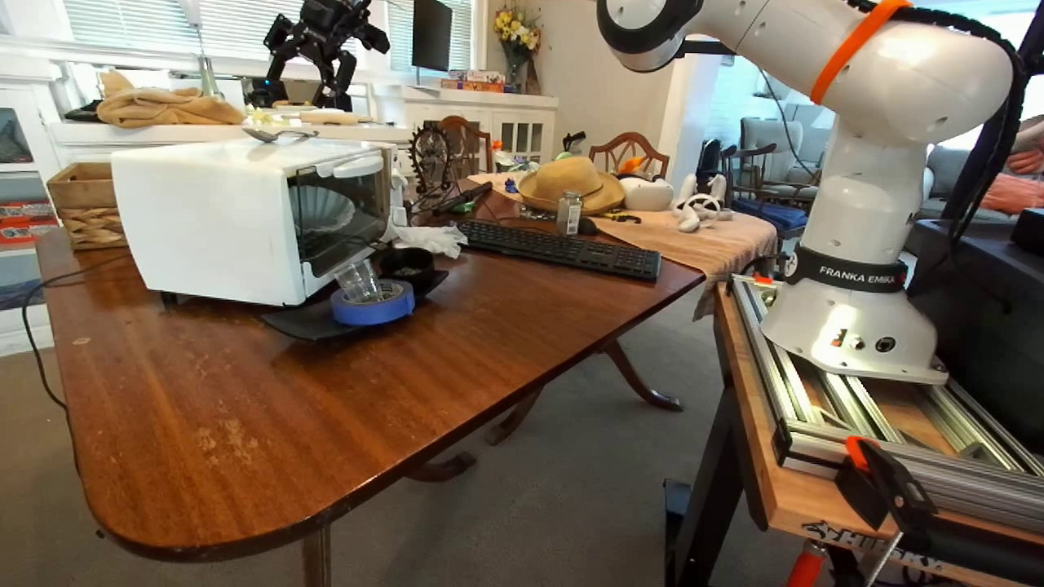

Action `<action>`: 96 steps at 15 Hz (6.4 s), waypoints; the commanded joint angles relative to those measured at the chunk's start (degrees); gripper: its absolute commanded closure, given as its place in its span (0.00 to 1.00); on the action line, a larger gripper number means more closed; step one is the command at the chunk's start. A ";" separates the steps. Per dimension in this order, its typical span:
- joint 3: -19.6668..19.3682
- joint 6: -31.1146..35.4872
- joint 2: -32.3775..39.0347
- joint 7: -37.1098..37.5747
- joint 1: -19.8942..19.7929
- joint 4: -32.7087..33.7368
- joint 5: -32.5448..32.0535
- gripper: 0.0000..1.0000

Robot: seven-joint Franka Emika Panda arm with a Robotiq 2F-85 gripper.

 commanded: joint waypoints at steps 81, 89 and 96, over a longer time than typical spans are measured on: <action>-21.83 -10.45 -5.09 60.57 6.91 -5.55 -8.85 0.95; -21.99 -10.62 -5.71 60.39 5.81 -7.88 -8.80 0.99; -20.76 -9.09 -7.82 59.14 -3.54 -18.84 -3.92 0.99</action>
